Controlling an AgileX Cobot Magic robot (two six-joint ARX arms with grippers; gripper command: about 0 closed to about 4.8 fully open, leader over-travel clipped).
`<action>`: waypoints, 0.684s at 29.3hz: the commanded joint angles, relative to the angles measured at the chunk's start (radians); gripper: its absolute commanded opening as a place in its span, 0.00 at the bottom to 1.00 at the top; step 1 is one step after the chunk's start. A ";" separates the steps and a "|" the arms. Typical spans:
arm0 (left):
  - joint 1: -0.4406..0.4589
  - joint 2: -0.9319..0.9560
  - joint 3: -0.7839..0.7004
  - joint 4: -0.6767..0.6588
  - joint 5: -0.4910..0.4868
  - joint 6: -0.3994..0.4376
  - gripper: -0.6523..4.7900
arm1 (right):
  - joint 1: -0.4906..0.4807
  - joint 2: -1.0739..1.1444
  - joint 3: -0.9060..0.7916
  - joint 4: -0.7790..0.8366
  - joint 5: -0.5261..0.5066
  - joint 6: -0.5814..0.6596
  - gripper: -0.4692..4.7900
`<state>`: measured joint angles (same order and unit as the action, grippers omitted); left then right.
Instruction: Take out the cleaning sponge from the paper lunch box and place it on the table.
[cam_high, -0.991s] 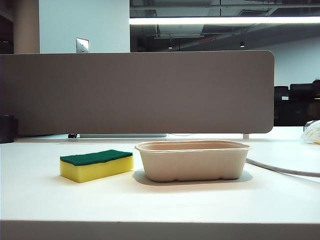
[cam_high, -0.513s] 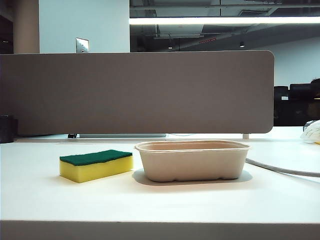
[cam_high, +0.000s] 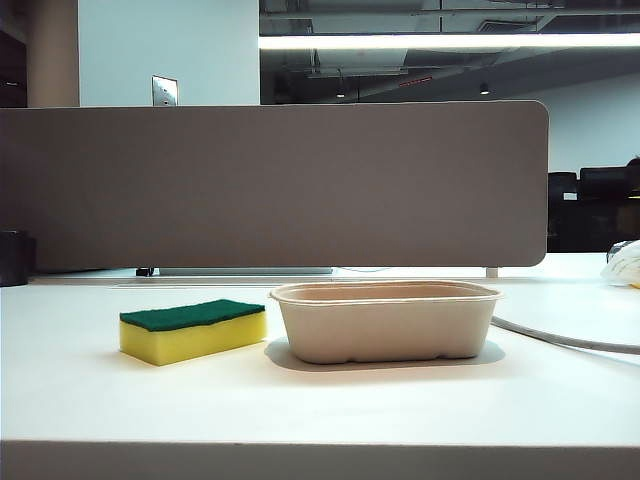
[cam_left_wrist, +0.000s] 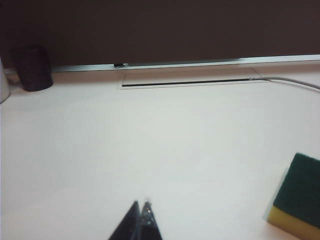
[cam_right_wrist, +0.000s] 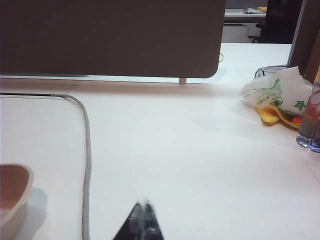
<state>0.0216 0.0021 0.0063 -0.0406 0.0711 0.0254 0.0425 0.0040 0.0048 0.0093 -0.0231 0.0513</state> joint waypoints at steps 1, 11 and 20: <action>-0.001 0.000 0.001 0.036 -0.005 -0.007 0.11 | 0.001 0.000 0.001 0.013 -0.002 0.000 0.08; 0.000 0.000 0.001 0.050 -0.007 -0.007 0.11 | 0.001 0.000 0.001 0.013 -0.002 0.000 0.08; 0.000 0.001 0.001 0.050 -0.003 -0.007 0.11 | 0.001 0.000 0.001 0.013 -0.002 0.000 0.08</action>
